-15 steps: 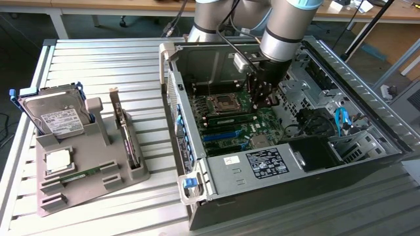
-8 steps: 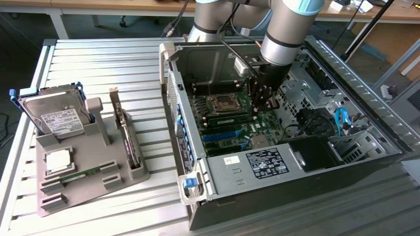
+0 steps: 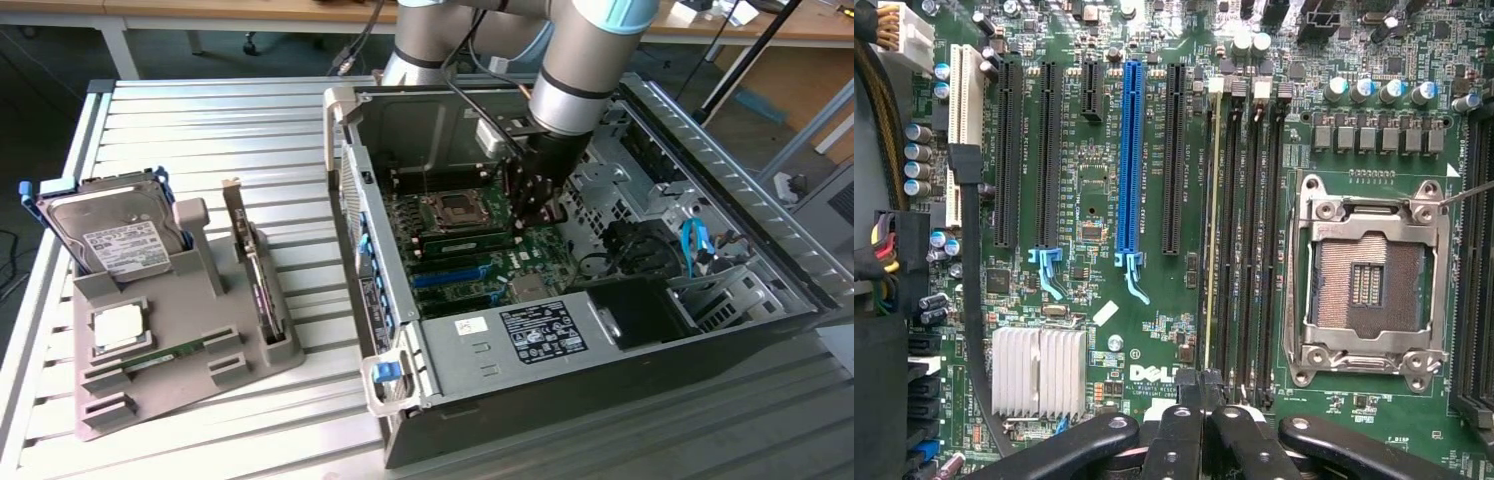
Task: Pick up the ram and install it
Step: 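Press down the ram until it locks into place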
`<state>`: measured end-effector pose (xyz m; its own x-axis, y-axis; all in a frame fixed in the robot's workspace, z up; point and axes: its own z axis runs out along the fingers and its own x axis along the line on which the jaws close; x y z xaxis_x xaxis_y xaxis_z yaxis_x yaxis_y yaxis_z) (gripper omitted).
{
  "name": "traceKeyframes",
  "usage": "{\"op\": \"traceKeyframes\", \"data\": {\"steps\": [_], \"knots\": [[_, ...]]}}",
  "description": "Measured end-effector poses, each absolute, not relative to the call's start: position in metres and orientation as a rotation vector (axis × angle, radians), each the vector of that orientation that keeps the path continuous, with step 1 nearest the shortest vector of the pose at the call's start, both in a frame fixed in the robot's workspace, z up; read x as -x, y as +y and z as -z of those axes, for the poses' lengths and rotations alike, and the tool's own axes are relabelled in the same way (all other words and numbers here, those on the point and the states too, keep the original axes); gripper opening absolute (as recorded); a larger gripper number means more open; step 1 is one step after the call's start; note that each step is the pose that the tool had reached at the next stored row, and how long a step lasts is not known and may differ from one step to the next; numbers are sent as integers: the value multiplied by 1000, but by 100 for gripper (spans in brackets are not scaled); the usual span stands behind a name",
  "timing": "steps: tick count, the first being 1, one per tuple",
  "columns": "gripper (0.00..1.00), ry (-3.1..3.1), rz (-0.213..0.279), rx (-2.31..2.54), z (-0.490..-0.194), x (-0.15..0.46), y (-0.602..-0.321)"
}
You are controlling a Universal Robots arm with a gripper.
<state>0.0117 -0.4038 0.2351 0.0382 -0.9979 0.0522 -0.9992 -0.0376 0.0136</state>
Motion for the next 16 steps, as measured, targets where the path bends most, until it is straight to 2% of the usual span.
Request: {"op": "traceKeyframes", "data": {"steps": [16], "knots": [[11,-2142,-55,-2225,-233,-12,-404]]}}
